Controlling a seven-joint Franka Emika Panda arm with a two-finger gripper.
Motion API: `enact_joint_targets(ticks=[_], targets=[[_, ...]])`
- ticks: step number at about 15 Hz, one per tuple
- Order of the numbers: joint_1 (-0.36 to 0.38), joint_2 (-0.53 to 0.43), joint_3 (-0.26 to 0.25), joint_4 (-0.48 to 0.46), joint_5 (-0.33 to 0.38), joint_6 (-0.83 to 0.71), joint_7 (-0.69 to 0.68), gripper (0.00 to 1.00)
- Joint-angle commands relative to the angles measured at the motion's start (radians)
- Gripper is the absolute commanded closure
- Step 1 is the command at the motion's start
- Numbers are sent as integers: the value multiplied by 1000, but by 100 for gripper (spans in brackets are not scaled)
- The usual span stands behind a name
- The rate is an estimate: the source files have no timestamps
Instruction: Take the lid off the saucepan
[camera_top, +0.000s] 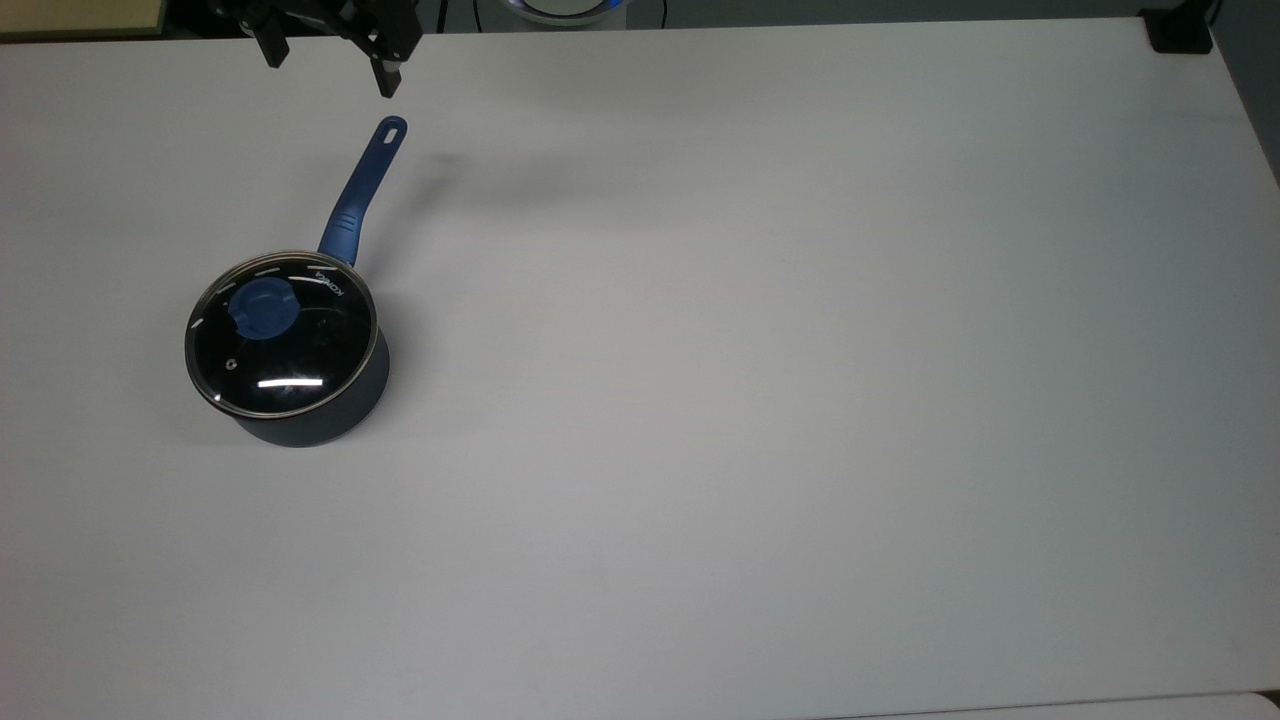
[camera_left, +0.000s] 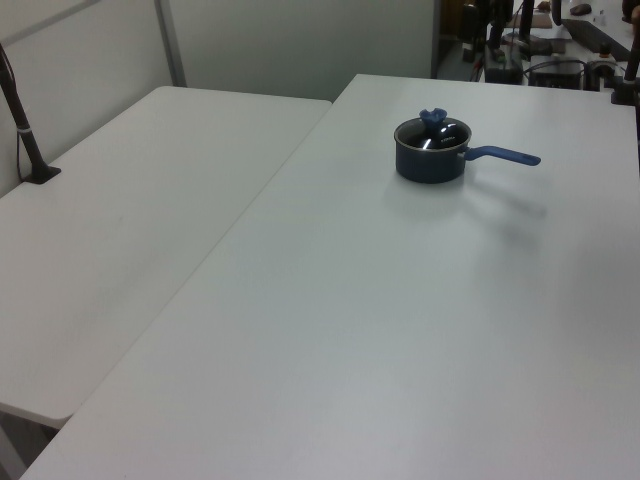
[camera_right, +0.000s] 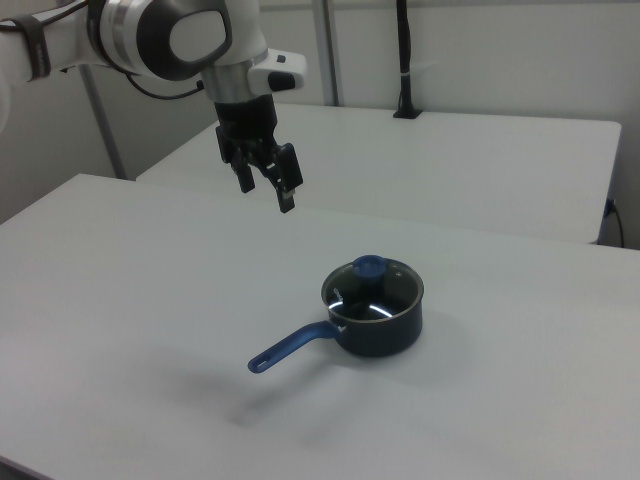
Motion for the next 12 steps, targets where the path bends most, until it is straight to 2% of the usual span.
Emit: enact_joint_targets(ticks=[1,10,12], targets=[[1,-11,-2,1,-3,-29,-48,0],[-15,-19,-2,7,-1,-53,-71,0],[-13,-10,0,56,-1,-63,-76,0]])
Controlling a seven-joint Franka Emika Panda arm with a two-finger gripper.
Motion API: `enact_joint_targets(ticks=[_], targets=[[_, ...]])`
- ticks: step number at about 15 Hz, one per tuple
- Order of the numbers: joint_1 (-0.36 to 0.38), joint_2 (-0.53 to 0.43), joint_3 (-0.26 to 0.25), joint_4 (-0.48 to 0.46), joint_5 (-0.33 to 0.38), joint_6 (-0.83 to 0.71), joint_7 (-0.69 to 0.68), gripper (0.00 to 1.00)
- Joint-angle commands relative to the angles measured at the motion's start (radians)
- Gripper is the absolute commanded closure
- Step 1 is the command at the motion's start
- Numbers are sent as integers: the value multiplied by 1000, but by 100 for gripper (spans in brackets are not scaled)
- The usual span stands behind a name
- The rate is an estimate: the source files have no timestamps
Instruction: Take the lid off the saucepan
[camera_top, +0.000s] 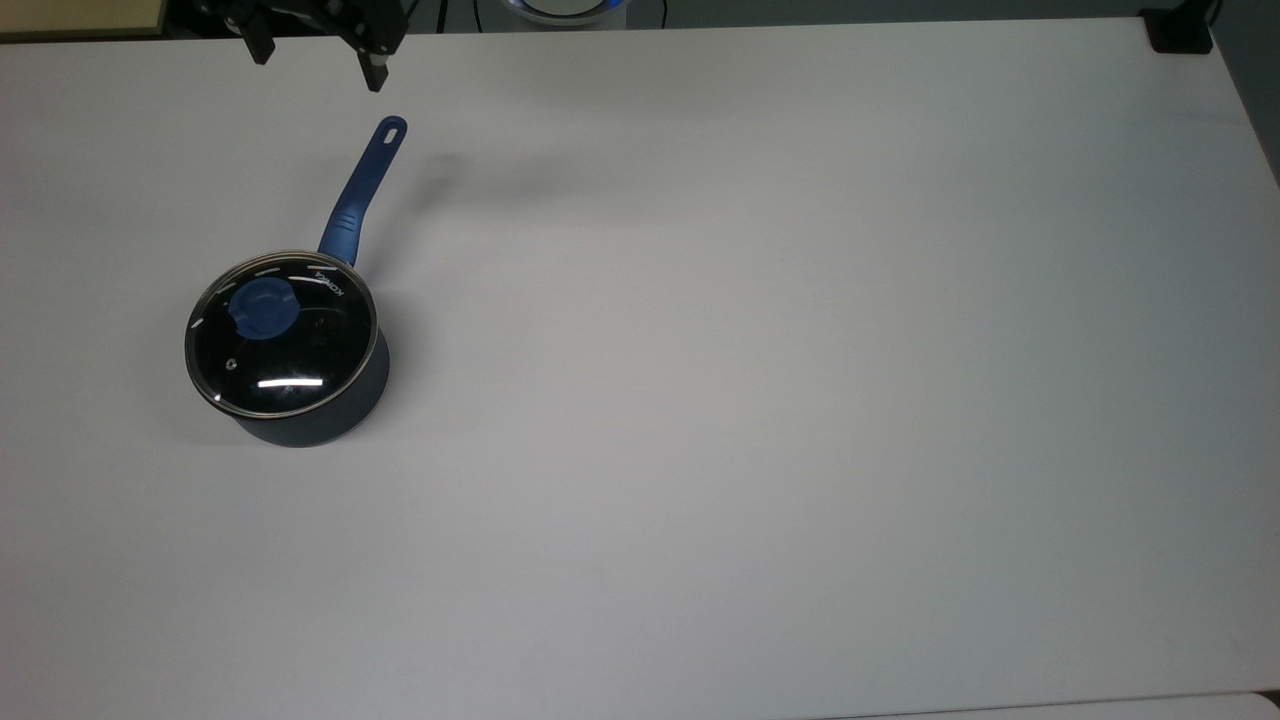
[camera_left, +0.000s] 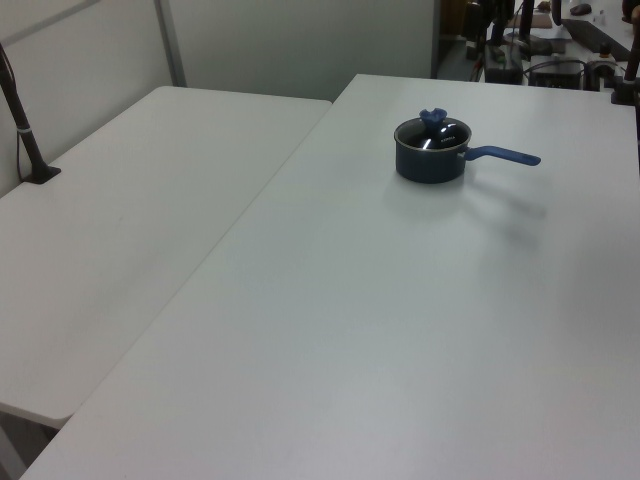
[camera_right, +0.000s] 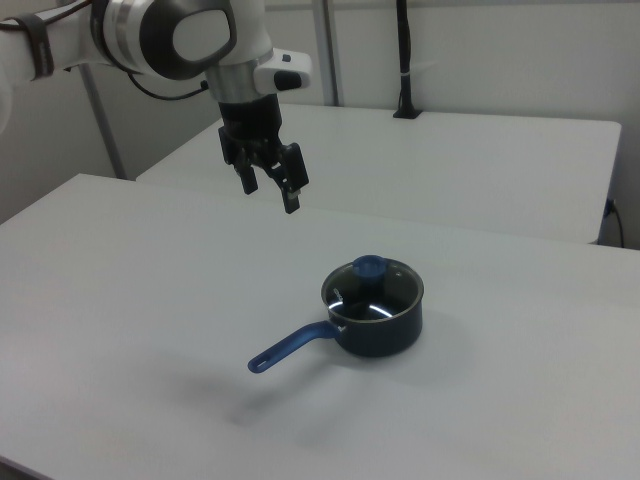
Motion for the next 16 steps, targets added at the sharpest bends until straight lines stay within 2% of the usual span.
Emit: enact_joint_targets(ticks=[1,6,9,16], targets=[[5,-10,2,54,-15,-52,-50,0],[4,-16,2,58,0,-85,-111,0],[2,-11,0,58,-15,-83,-168,0],[5,-10,6,58,3,-83,-154,0]])
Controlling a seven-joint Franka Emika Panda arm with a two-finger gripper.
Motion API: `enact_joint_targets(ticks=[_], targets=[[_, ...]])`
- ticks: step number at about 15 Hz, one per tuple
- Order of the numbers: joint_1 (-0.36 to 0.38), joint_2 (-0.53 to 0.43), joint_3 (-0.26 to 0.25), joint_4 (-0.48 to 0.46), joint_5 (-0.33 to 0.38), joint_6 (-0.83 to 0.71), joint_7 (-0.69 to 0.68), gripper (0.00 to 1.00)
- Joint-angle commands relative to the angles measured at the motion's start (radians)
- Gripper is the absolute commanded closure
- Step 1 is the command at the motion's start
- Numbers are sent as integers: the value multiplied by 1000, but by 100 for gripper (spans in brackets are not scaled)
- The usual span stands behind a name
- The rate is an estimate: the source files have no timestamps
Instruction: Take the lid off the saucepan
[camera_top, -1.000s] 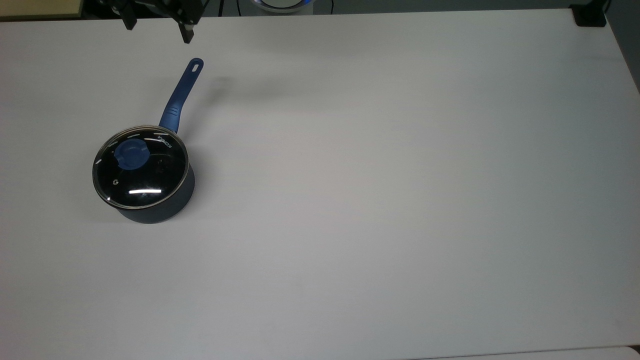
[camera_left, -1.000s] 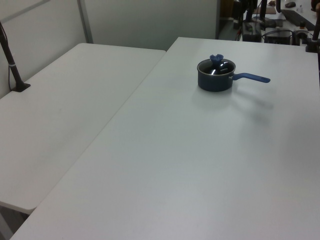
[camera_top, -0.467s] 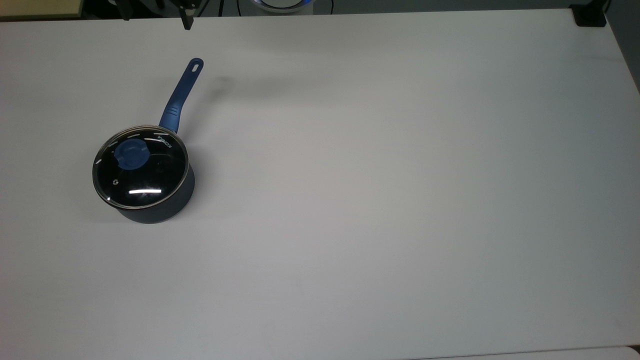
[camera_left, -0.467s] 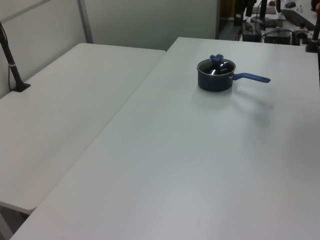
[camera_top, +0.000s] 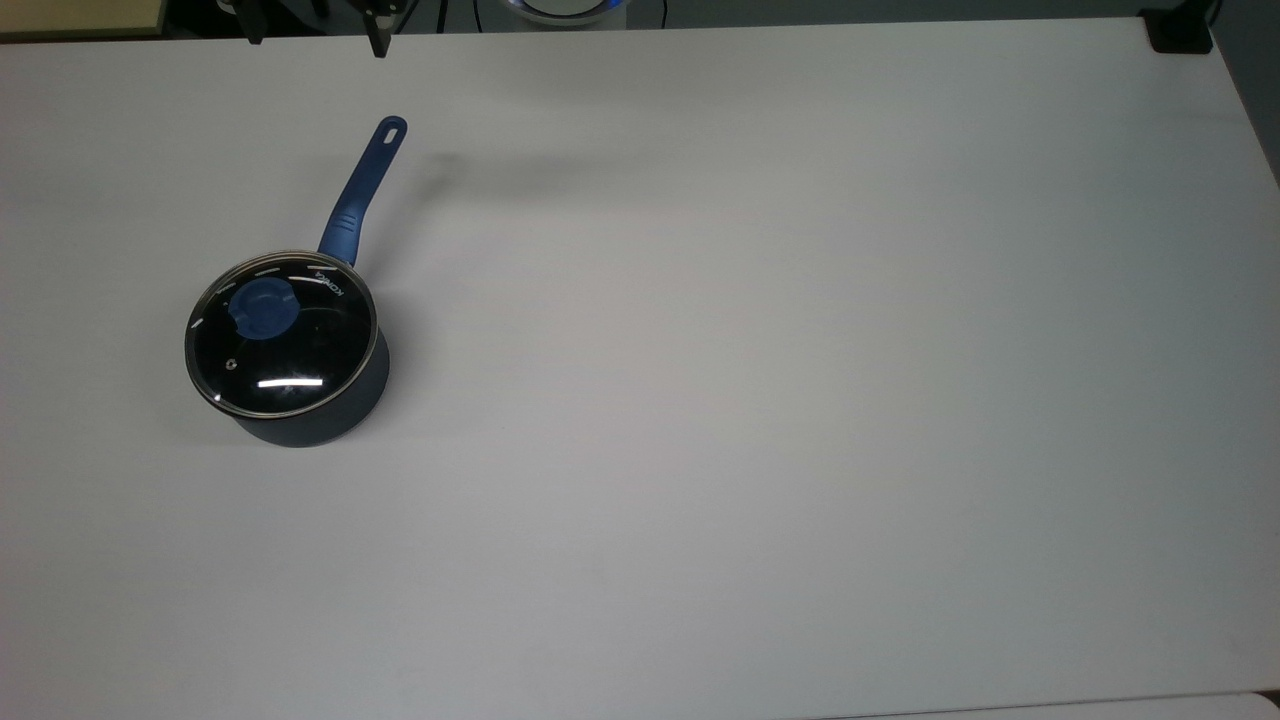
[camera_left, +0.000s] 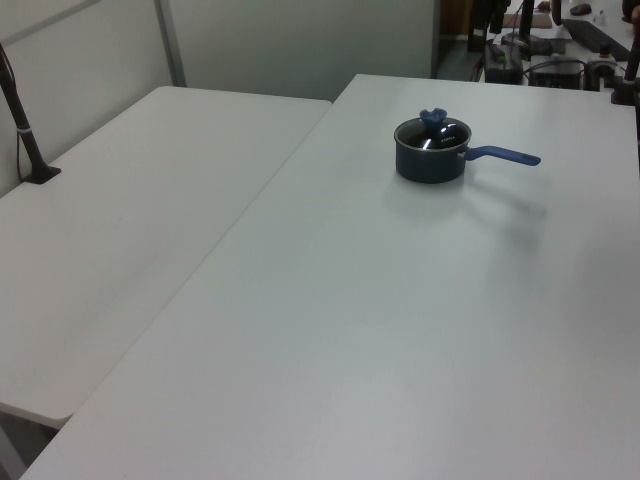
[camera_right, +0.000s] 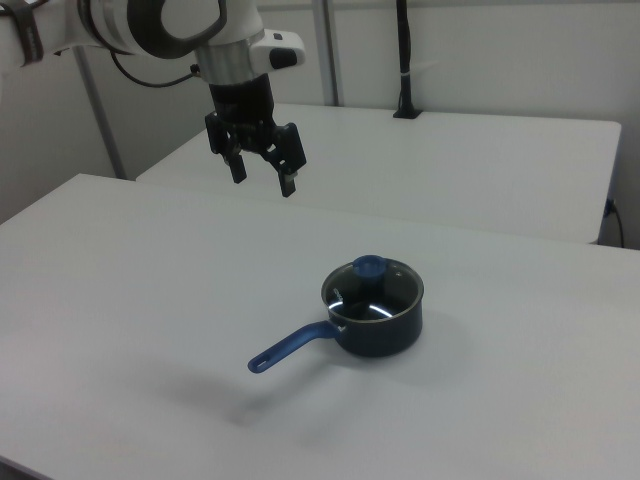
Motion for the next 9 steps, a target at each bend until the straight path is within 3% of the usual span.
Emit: enact_joint_targets(ticks=[1,4,9], targets=[[2,-8,-1,-1,8,-23,0,0],[-12,-10,-12,-1,37,-18,34,0],[-107,13,-18,-1,129,61,49,0]])
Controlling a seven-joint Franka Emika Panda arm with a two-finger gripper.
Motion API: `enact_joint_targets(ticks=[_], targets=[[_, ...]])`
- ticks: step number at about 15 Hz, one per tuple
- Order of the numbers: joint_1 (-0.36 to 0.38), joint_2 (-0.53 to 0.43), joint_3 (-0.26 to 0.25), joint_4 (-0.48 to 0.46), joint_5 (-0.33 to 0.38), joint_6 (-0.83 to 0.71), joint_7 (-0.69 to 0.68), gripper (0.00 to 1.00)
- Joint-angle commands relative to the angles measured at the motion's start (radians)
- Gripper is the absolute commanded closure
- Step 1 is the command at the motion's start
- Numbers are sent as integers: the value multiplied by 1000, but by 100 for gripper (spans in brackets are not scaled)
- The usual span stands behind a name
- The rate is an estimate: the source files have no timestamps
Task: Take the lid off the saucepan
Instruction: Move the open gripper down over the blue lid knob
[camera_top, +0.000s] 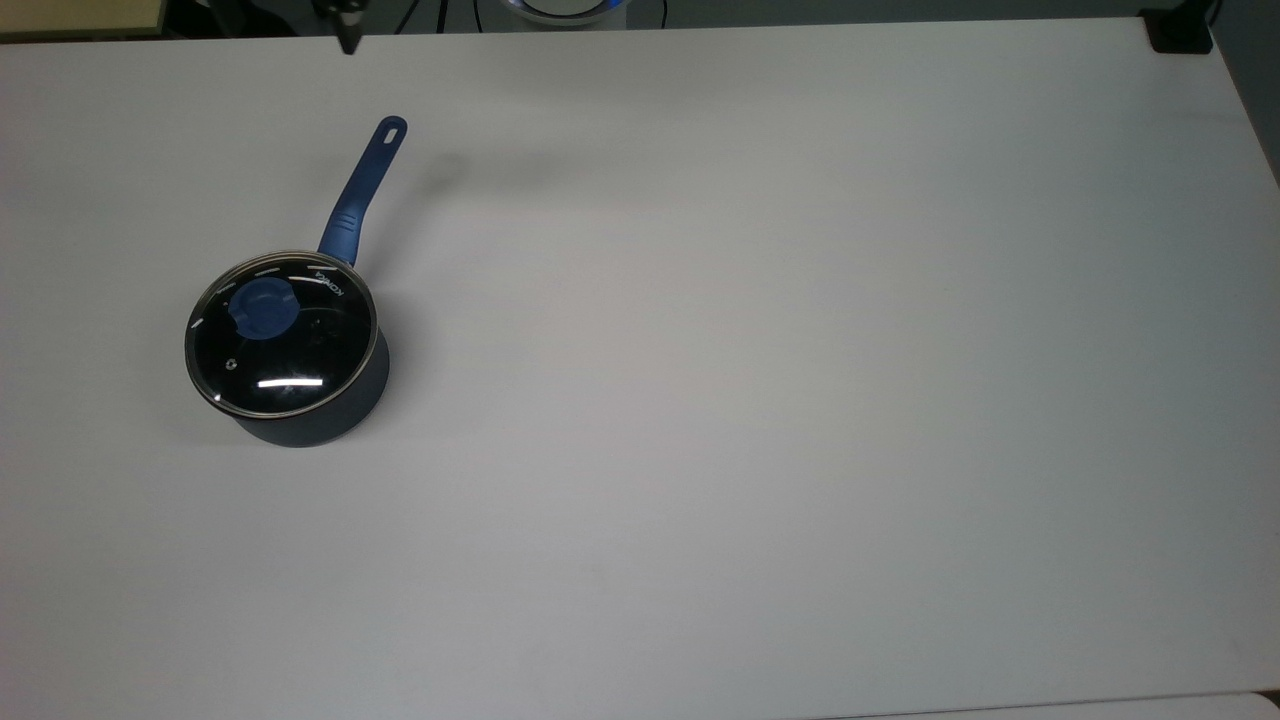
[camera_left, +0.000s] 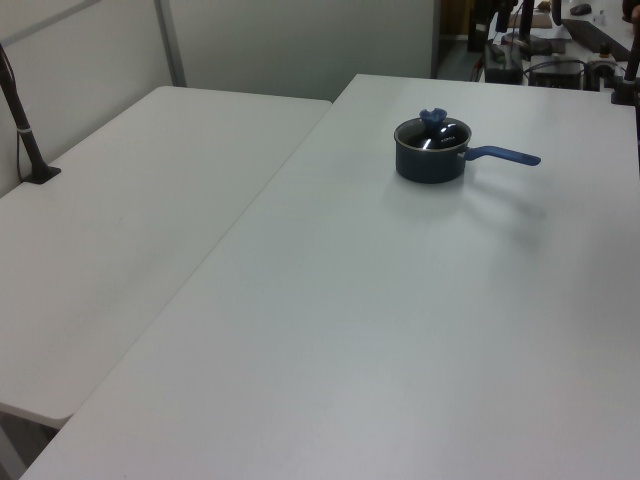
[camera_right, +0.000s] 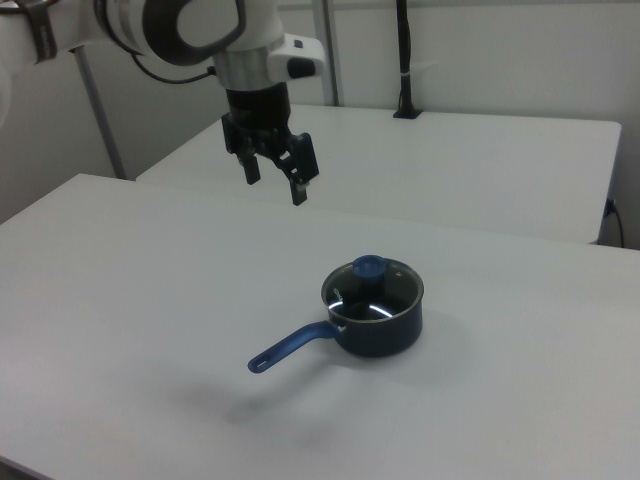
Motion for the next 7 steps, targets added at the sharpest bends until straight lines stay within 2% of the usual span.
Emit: enact_joint_targets(ticks=[1,4,7], targets=[[-57,17,-6,-2,71,100,20,0],[-91,60,-5,-1,69,188,98,0],[-93,88,-5,-2,60,251,166,0]])
